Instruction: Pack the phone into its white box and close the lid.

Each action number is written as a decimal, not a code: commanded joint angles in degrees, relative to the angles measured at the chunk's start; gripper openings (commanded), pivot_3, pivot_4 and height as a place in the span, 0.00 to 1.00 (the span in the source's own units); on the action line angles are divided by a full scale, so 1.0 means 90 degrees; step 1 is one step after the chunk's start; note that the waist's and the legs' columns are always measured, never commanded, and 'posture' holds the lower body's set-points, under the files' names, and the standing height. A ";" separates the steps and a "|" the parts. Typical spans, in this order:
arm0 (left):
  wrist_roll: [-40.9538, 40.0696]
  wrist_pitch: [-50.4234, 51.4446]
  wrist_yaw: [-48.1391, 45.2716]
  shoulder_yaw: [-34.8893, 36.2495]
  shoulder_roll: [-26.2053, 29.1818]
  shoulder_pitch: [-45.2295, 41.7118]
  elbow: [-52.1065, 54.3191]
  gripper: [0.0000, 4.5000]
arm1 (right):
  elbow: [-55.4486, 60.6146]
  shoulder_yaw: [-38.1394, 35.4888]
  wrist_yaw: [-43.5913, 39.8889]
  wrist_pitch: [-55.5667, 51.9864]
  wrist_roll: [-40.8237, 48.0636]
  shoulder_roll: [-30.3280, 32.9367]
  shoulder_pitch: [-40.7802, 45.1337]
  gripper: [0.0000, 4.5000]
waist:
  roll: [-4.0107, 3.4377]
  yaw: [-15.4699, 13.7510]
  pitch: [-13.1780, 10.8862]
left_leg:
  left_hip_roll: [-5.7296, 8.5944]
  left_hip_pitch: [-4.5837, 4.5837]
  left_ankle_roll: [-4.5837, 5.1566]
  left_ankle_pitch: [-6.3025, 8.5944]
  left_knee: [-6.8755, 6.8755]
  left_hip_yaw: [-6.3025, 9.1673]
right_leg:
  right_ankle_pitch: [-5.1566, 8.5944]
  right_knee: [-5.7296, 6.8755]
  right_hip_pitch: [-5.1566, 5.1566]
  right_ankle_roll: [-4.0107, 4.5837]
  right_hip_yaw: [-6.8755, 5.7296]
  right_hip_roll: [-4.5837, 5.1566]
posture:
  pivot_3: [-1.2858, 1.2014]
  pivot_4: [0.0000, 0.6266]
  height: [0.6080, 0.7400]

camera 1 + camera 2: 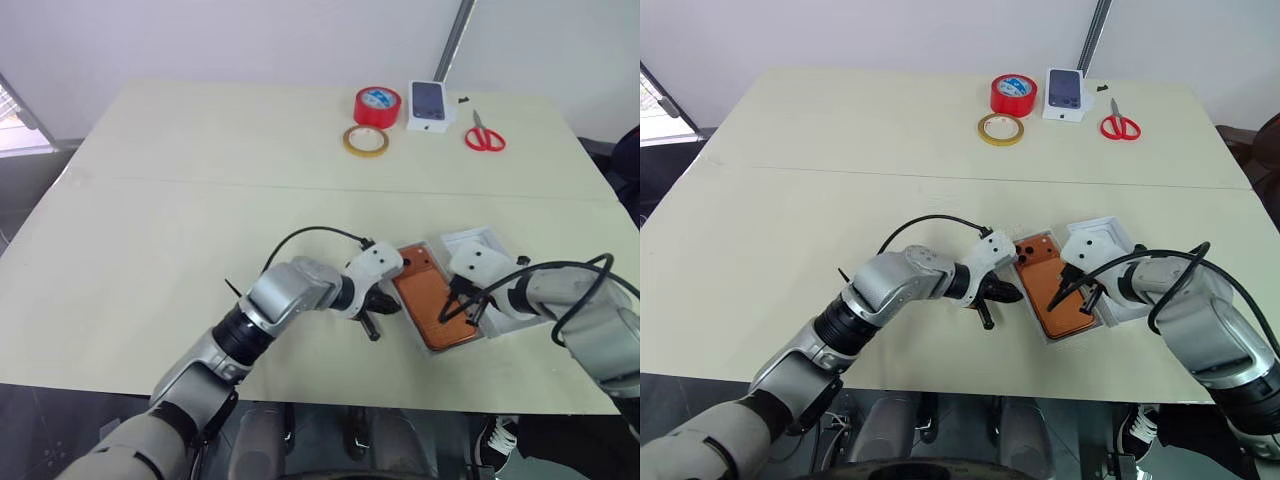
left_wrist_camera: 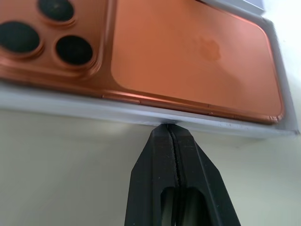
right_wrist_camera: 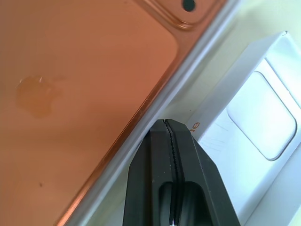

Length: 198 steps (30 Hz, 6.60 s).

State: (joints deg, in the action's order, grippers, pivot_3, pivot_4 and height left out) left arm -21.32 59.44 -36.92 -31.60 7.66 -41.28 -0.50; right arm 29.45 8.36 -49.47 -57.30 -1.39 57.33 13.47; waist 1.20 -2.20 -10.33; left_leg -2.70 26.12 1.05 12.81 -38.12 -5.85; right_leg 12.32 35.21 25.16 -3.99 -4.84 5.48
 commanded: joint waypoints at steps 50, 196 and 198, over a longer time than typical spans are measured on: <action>-0.0017 -0.1322 -0.0845 0.1919 0.2407 0.1644 0.2342 0.00 | -0.0415 -0.1922 -0.0648 -0.2139 0.2433 0.0382 0.0543 0.43 | -0.0010 0.0161 -0.0002 | 0.0000 -0.0009 -0.0003 -0.0002 -0.0009 -0.0003 | 0.0001 0.0021 -0.0008 -0.0006 0.0003 0.0007 | 0.52 0.24 1.00; 0.0956 -0.3949 -0.0955 0.1700 0.0159 0.0579 -0.0332 0.00 | -0.1523 -0.0784 0.1761 0.0148 0.3617 0.1102 0.0524 0.01 | -0.0070 0.0164 0.0015 | -0.0008 -0.0043 0.0006 0.0003 -0.0003 -0.0013 | -0.0001 0.0003 -0.0034 -0.0018 0.0020 -0.0015 | 0.52 0.24 1.00; 0.1036 -0.3826 -0.0826 0.1702 0.0146 0.0456 -0.0519 0.00 | -0.1821 -0.0507 0.1756 0.0280 0.3254 0.0888 0.0753 0.01 | -0.0070 0.0151 0.0015 | -0.0007 -0.0041 0.0007 0.0003 -0.0003 -0.0013 | -0.0001 0.0004 -0.0033 -0.0018 0.0019 -0.0014 | 0.52 0.24 1.00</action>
State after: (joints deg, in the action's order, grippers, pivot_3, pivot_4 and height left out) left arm -12.67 24.33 -45.43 -16.86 9.43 -35.29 -5.06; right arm 14.54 2.88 -33.68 -56.46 31.02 65.89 18.51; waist 0.57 -0.84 -10.19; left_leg -2.76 25.77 1.11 12.83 -38.15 -5.97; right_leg 12.32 35.24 24.87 -4.15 -4.66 5.35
